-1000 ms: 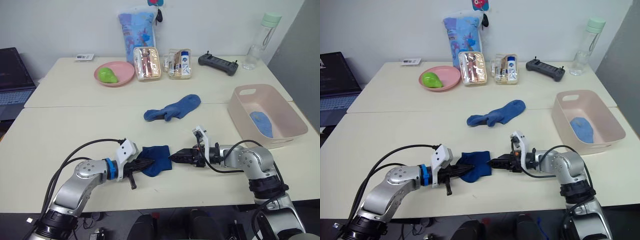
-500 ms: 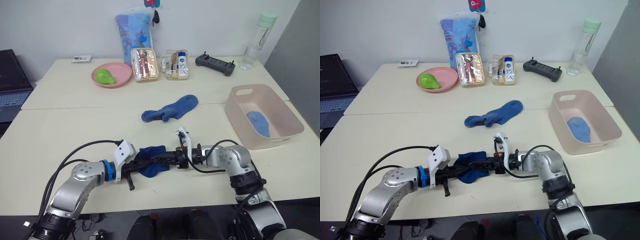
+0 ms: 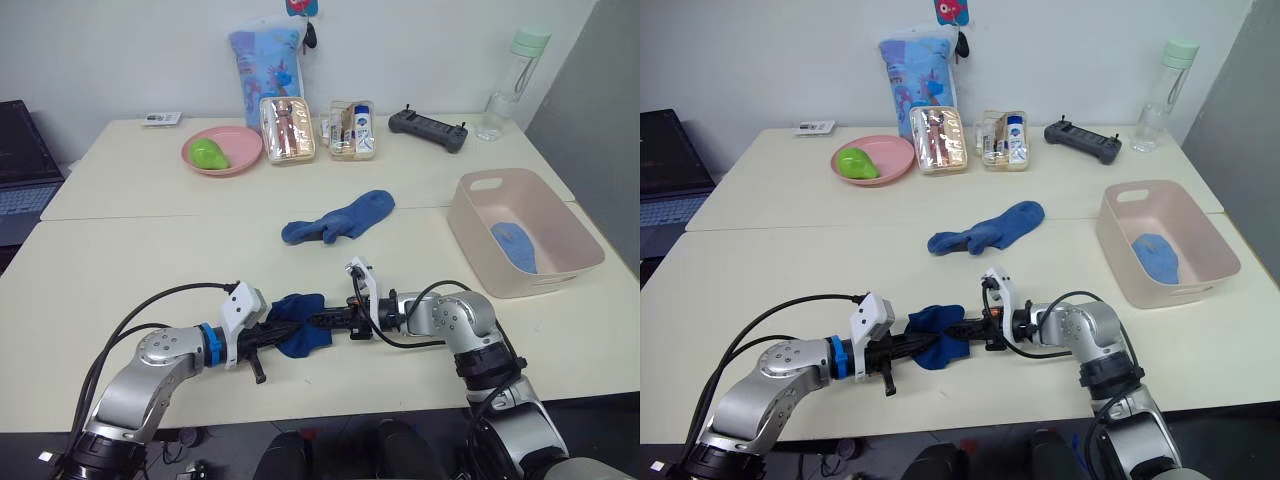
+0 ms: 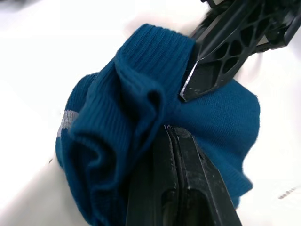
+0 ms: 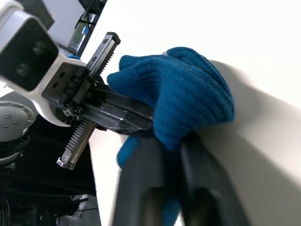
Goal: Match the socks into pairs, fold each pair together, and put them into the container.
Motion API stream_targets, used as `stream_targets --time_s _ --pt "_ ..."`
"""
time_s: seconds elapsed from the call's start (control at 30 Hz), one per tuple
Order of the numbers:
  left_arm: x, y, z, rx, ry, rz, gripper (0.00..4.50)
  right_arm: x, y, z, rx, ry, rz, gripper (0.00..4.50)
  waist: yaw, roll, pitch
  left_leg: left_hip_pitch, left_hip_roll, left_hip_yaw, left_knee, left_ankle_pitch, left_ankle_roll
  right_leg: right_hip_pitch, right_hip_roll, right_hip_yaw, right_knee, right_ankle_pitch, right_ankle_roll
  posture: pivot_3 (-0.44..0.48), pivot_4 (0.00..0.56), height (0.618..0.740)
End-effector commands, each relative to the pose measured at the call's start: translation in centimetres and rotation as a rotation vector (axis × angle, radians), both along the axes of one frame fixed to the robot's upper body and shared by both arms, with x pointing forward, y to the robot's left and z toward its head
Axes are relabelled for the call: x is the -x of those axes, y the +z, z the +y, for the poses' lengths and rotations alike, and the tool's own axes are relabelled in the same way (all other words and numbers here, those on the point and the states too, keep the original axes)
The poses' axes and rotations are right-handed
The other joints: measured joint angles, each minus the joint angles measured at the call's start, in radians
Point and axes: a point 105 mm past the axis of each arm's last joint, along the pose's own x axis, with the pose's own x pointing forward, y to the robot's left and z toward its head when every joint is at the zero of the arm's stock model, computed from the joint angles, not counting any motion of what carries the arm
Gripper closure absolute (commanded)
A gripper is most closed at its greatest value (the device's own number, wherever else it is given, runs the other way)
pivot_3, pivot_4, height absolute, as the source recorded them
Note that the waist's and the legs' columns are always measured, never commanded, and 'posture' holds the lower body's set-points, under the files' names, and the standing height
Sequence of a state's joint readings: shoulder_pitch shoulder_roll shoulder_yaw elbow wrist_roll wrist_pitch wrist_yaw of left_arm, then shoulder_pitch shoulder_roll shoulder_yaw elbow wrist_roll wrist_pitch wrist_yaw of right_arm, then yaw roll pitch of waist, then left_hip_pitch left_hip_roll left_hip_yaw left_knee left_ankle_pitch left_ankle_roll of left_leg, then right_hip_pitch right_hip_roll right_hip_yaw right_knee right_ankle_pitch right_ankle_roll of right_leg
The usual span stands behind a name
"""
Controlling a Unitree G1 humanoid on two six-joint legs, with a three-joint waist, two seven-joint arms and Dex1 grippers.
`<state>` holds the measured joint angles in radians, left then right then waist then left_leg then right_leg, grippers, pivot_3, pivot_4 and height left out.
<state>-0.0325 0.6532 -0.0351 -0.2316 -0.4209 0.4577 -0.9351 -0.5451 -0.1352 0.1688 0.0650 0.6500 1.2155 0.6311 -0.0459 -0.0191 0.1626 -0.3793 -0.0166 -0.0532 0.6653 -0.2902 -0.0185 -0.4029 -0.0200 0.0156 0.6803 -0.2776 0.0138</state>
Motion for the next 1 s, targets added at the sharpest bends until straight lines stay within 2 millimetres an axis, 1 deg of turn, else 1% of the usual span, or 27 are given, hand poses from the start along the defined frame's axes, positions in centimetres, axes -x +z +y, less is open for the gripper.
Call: stream_targets --time_s 0.03,0.07,0.1,0.13,0.2,0.23,0.33,0.43,0.5,0.57,0.63,0.67,0.73,0.8,0.83,0.9,0.93,1.0 --pt "0.2 3.2 -0.3 0.060 -0.045 -0.064 4.50 -0.5 0.0 -1.7 0.018 -0.054 -0.001 4.48 0.003 0.000 0.000 0.000 0.000 0.000 0.000 0.000 0.000 0.000 0.000 0.000 0.000 0.000 0.000 0.000 0.150 0.740" --pt "0.2 4.3 -0.3 0.090 -0.057 -0.074 4.12 -0.9 0.9 -2.4 0.009 -0.076 -0.031 4.50 0.005 0.000 0.000 -0.001 0.000 0.000 0.000 0.000 0.000 0.000 0.000 0.000 0.000 0.000 0.000 0.000 0.150 0.740" --pt "0.3 5.1 -0.4 0.110 -0.066 -0.080 3.95 -1.1 1.5 -2.8 0.003 -0.091 -0.050 4.50 0.012 0.000 0.000 -0.002 0.000 0.000 0.000 0.000 0.000 -0.001 0.000 0.000 0.000 0.000 0.000 0.000 0.150 0.740" --pt "0.2 5.9 -0.5 0.129 -0.070 -0.086 3.68 -1.5 2.4 -3.3 -0.011 -0.107 -0.077 4.50 0.018 0.000 0.001 -0.003 0.000 0.000 0.001 0.000 -0.001 -0.001 0.000 0.000 -0.001 0.000 0.000 0.000 0.150 0.740" --pt "0.0 7.7 -0.8 0.160 -0.085 -0.107 3.03 -2.4 4.4 -4.4 -0.034 -0.152 -0.145 4.50 0.021 0.000 0.001 -0.004 -0.002 0.000 0.001 0.001 -0.001 -0.002 -0.001 -0.001 -0.001 0.000 0.000 0.000 0.150 0.740" --pt "-0.5 9.3 -1.3 0.195 -0.092 -0.136 2.71 -3.2 6.1 -5.6 -0.037 -0.197 -0.215 4.50 0.021 0.000 0.001 -0.005 -0.002 0.000 0.001 0.001 -0.001 -0.002 -0.002 0.000 -0.001 0.000 0.000 0.000 0.150 0.740" --pt "-1.5 12.9 -3.0 0.271 -0.117 -0.203 1.70 -4.6 10.0 -8.7 -0.019 -0.291 -0.365 4.50 0.020 0.000 0.003 -0.006 -0.004 0.000 0.002 0.001 -0.001 -0.002 -0.002 0.000 -0.001 0.000 0.001 0.000 0.150 0.740" --pt "-2.3 15.0 -4.4 0.296 -0.136 -0.264 0.69 -5.5 13.5 -11.2 0.026 -0.363 -0.503 4.50 0.019 0.000 0.002 -0.006 -0.004 0.000 0.002 0.001 -0.001 -0.002 -0.002 0.000 -0.002 0.000 0.002 0.000 0.150 0.740" --pt "-2.7 16.2 -5.8 0.307 -0.162 -0.312 0.06 -6.3 16.6 -13.3 0.055 -0.433 -0.614 4.50 0.017 0.000 0.003 -0.005 -0.004 0.000 0.000 0.001 -0.001 -0.002 -0.002 0.000 -0.002 -0.001 0.002 0.000 0.150 0.740" --pt "-3.2 17.6 -7.3 0.353 -0.173 -0.356 0.02 -7.0 19.3 -15.7 0.116 -0.501 -0.737 4.50 0.017 0.000 0.003 -0.006 -0.004 0.000 0.000 0.001 -0.001 -0.003 -0.002 0.001 -0.003 -0.001 0.002 0.000 0.150 0.740" --pt "-3.7 18.5 -8.6 0.383 -0.181 -0.392 0.02 -7.6 21.4 -18.1 0.222 -0.552 -0.874 4.50 0.019 0.000 0.004 -0.007 -0.005 0.000 0.000 0.001 -0.001 -0.003 -0.002 0.001 -0.003 -0.001 0.002 0.000 0.150 0.740" --pt "-4.1 19.0 -9.3 0.396 -0.171 -0.419 0.02 -8.1 22.6 -19.6 0.299 -0.592 -0.953 4.50 0.019 0.000 0.004 -0.007 -0.005 0.001 0.000 0.001 -0.001 -0.002 -0.002 0.001 -0.004 -0.001 0.002 0.000 0.150 0.740" --pt "-4.6 19.6 -10.7 0.430 -0.167 -0.439 0.02 -8.6 24.1 -21.8 0.514 -0.585 -1.140 4.50 0.019 0.000 0.004 -0.007 -0.005 0.002 0.000 0.001 -0.001 -0.002 -0.002 0.001 -0.005 -0.001 0.003 0.000 0.150 0.740" --pt "-5.1 20.0 -11.9 0.460 -0.145 -0.447 0.02 -9.3 24.3 -23.4 0.736 -0.526 -1.285 4.50 0.019 -0.001 0.004 -0.007 -0.005 0.003 0.000 0.001 -0.001 -0.002 -0.002 0.002 -0.006 -0.001 0.003 0.000 0.150 0.740" --pt "-5.3 20.1 -12.3 0.471 -0.136 -0.448 0.02 -9.6 24.3 -24.0 0.806 -0.498 -1.327 4.50 0.018 -0.001 0.004 -0.007 -0.005 0.003 0.000 0.001 -0.001 -0.002 -0.002 0.002 -0.006 -0.001 0.003 0.000 0.150 0.740" --pt "-5.3 19.7 -13.0 0.472 -0.142 -0.436 0.02 -10.2 23.6 -24.8 0.935 -0.434 -1.391 4.50 0.012 -0.002 0.005 -0.007 -0.005 0.005 0.000 0.001 -0.002 -0.002 -0.002 0.004 -0.006 -0.001 0.003 0.000 0.150 0.740" --pt "-5.3 19.5 -13.2 0.466 -0.144 -0.434 0.02 -10.5 23.3 -25.1 0.973 -0.411 -1.411 4.50 0.010 -0.002 0.005 -0.006 -0.004 0.006 0.000 0.001 -0.002 -0.002 -0.002 0.005 -0.006 -0.001 0.003 0.000 0.150 0.740" --pt "-4.8 18.8 -14.1 0.468 -0.164 -0.421 0.02 -11.1 21.9 -26.3 1.208 -0.290 -1.521 4.50 0.012 -0.001 0.005 -0.005 -0.004 0.007 0.000 0.002 -0.003 -0.003 -0.002 0.006 -0.004 -0.001 0.003 0.000 0.150 0.740"
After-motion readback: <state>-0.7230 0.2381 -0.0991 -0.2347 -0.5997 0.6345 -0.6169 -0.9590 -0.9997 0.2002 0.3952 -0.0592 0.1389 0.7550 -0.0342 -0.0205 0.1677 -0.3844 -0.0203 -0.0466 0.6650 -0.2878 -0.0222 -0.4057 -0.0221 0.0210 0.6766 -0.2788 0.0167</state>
